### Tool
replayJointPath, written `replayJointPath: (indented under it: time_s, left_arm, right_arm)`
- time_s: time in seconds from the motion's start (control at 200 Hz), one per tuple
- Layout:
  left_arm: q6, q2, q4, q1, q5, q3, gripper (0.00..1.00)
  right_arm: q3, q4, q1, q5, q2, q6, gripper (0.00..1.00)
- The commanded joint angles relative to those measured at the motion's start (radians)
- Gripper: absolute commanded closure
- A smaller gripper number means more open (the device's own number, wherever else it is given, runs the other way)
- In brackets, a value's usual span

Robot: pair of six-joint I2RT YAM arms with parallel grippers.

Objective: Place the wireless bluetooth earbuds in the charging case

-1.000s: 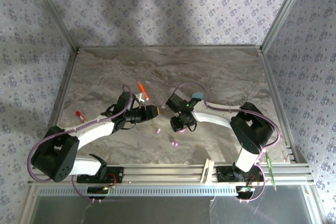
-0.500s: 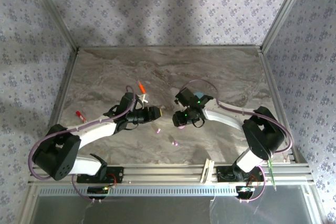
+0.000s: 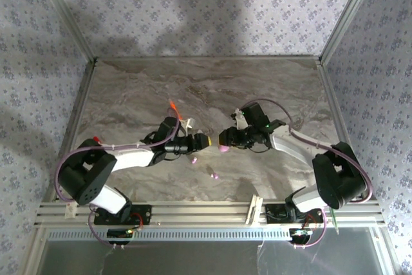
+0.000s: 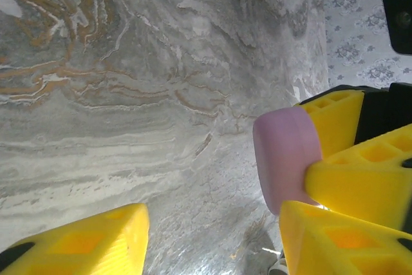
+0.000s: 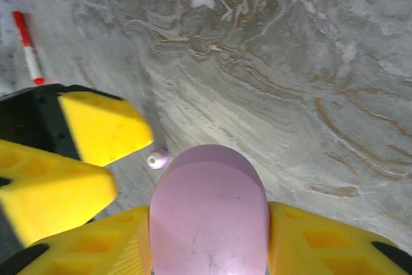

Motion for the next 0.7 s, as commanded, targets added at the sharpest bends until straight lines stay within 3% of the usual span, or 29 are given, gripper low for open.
replayJointPath:
  time_s: [0.0,0.695]
  left_arm:
    - [-0.040,0.024,0.122,-0.004,0.044,0.019,0.40]
    - [-0.082,0.062,0.213,-0.005,0.078,0.037,0.30]
  right_arm:
    - [-0.026,0.067,-0.015,-0.101,-0.039,0.057,0.53]
    - [-0.078,0.145,-0.056,-0.176,-0.075,0.121,0.57]
